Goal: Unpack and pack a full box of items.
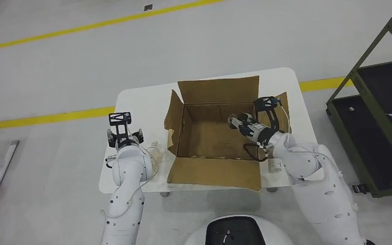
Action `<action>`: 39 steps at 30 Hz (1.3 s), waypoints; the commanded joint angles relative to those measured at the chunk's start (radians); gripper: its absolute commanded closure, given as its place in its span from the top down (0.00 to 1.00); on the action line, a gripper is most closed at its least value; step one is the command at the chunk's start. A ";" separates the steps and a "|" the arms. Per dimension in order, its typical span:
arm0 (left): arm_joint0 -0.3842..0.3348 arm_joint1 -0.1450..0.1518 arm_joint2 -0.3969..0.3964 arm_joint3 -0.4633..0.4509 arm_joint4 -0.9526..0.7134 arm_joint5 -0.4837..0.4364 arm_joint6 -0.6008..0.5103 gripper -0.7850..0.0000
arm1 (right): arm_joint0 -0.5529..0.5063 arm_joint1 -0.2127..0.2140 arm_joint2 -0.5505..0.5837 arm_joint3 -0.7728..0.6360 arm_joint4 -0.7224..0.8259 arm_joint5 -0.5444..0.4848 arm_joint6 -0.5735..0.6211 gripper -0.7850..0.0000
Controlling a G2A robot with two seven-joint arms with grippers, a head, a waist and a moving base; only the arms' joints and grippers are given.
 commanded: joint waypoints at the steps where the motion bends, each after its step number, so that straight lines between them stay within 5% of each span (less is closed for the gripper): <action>1: 0.000 0.000 0.000 0.000 0.000 0.000 0.000 1.00 | 0.001 0.000 -0.001 0.000 -0.006 0.001 0.001 0.00; 10: 0.000 0.000 0.000 0.000 0.000 0.000 0.000 1.00 | -0.012 -0.001 -0.011 -0.003 0.041 -0.005 -0.040 0.00; 27: 0.000 0.000 0.000 0.000 0.000 0.000 0.000 1.00 | -0.151 0.024 0.219 -0.068 0.786 -0.216 -0.104 0.00; 39: 0.000 0.000 0.000 0.000 0.000 0.000 0.000 1.00 | -0.165 0.032 0.240 -0.066 0.774 -0.224 -0.096 0.00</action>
